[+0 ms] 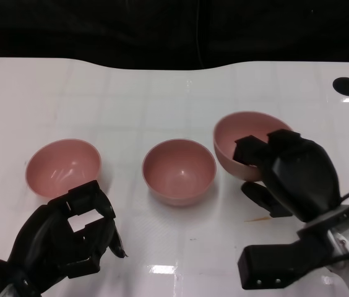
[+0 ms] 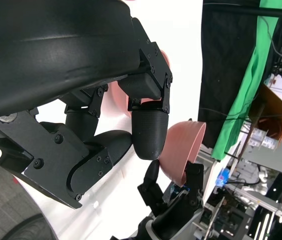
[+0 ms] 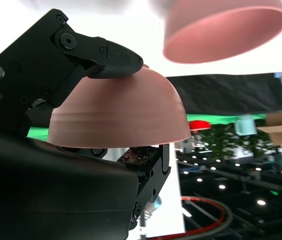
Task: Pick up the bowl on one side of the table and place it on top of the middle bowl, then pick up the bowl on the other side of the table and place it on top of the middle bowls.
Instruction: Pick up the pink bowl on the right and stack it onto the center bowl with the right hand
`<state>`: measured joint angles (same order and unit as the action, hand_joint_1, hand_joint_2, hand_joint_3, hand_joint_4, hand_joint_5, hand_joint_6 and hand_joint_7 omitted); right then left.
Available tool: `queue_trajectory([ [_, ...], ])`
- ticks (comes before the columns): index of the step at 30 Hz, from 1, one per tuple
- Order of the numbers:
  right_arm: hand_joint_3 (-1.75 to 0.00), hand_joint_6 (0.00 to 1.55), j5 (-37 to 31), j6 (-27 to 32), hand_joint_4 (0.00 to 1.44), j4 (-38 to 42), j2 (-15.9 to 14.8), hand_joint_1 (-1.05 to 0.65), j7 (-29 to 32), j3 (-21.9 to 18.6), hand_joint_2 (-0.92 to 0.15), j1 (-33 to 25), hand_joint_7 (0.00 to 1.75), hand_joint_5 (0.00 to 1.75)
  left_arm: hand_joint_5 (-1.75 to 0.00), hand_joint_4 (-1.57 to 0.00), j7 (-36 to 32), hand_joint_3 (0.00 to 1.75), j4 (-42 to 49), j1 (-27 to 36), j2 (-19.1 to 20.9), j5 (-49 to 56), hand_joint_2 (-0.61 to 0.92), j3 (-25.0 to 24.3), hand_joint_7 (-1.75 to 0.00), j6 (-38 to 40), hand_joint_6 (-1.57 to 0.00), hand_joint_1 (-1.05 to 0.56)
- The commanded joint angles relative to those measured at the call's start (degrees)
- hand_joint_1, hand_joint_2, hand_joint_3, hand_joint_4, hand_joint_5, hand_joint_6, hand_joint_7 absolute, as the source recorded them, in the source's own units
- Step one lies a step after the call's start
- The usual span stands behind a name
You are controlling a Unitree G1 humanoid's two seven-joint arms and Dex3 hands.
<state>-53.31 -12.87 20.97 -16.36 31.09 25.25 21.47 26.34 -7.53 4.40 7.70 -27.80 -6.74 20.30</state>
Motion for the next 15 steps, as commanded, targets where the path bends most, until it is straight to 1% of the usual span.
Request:
queue_trajectory([
  [1, -0.95, 0.69, -0.40, -0.33, 0.93, 3.03, 1.81, -0.25, 1.00, 1.51, -0.54, 3.46, 1.75, 1.75, -1.74, -0.72, 0.12, 1.26, 0.52, -0.63, 0.14, -0.34, 0.40, -0.19, -1.50, -0.34, -0.72, -0.26],
  [3, -0.89, 0.68, 0.17, -1.37, 0.92, 4.87, 2.84, -0.28, 1.29, 2.13, -0.59, 5.04, 1.75, 1.75, -1.75, -0.72, 0.24, 1.26, 0.65, -0.74, 0.04, -0.16, 0.40, 0.00, -1.51, -0.62, -0.72, -0.26],
  [5, -0.91, 0.68, 0.56, -2.18, 0.93, 6.31, 3.67, -0.33, 1.35, 2.49, -0.62, 6.21, 1.75, 1.75, -1.74, -0.72, 0.66, 1.27, 1.04, -0.86, 0.10, 0.13, 0.40, 0.20, -1.52, -1.20, -0.72, -0.25],
  [8, -1.01, 0.68, -0.79, -2.68, 0.93, 9.33, 4.57, -0.29, 3.58, 3.81, -0.52, 8.12, 1.75, 1.75, -1.74, -0.72, 0.28, 1.27, 0.76, -0.78, -0.11, -0.17, 0.40, 0.34, -1.53, -0.66, -0.71, -0.25],
  [12, -1.02, 0.68, -1.52, -2.84, 0.94, 11.89, 5.85, -0.27, 4.73, 5.33, -0.48, 9.95, 1.75, 1.75, -1.73, -0.73, 0.31, 1.28, 0.22, -0.51, -0.12, -0.51, 0.40, 0.37, -1.53, -0.39, -0.71, -0.24],
  [15, -1.02, 0.68, -1.77, -2.75, 0.94, 13.84, 7.03, -0.27, 5.05, 6.51, -0.47, 11.27, 1.75, 1.75, -1.73, -0.73, 0.70, 1.27, 0.11, -0.32, 0.27, -0.43, 0.40, 0.30, -1.53, -0.63, -0.71, -0.25],
])
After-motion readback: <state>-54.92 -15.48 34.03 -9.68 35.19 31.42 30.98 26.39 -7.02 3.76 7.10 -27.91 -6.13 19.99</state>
